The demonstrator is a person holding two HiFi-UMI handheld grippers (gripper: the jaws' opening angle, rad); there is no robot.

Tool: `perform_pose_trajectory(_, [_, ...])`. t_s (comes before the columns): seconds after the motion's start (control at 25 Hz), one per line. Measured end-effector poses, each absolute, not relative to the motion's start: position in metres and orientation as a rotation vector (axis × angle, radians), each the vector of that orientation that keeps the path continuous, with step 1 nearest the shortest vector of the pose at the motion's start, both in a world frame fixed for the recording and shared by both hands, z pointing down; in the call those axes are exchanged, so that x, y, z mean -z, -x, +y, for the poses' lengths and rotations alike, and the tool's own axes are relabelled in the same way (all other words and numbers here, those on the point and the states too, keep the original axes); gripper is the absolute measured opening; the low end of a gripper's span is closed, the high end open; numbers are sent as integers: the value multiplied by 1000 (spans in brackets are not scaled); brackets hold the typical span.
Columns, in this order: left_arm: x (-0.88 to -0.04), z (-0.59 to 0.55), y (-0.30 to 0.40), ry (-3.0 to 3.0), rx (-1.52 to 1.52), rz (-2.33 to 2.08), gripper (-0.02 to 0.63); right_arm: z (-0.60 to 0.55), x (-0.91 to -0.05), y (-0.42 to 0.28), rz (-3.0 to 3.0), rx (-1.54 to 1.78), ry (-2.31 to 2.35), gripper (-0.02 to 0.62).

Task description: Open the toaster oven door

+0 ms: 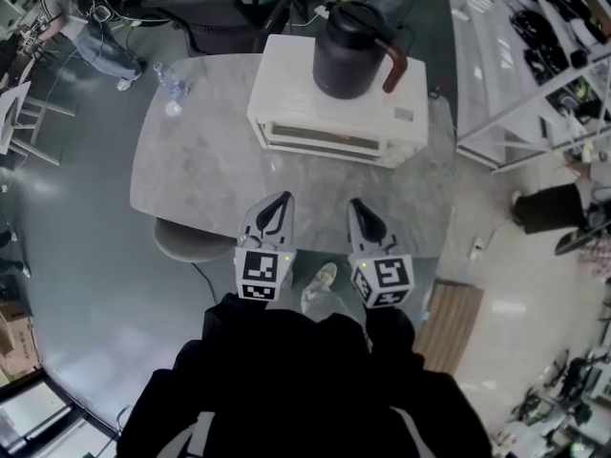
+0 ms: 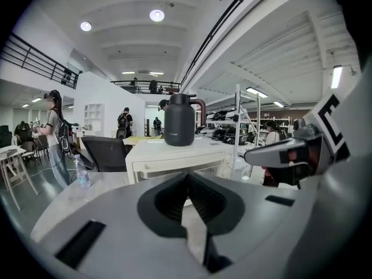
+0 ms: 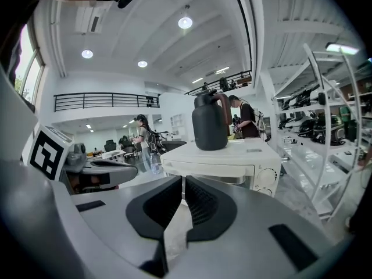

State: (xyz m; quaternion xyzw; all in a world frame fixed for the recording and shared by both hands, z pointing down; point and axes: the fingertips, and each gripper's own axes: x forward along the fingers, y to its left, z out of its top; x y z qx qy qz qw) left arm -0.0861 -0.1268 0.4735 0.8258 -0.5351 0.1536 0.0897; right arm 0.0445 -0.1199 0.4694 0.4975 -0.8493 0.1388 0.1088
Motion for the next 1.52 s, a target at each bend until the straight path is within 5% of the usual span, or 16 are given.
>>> perform_pose_trajectory(0.84, [-512,-213,99,-2611,-925,-1444,90,-204,-498,-39,-2287,-160,-1226,97])
perform_pose_trajectory(1.52, [-517,-264,97,-2582,-887,-1347,104,-256,-522,-57,-2232,-284,-1195,126])
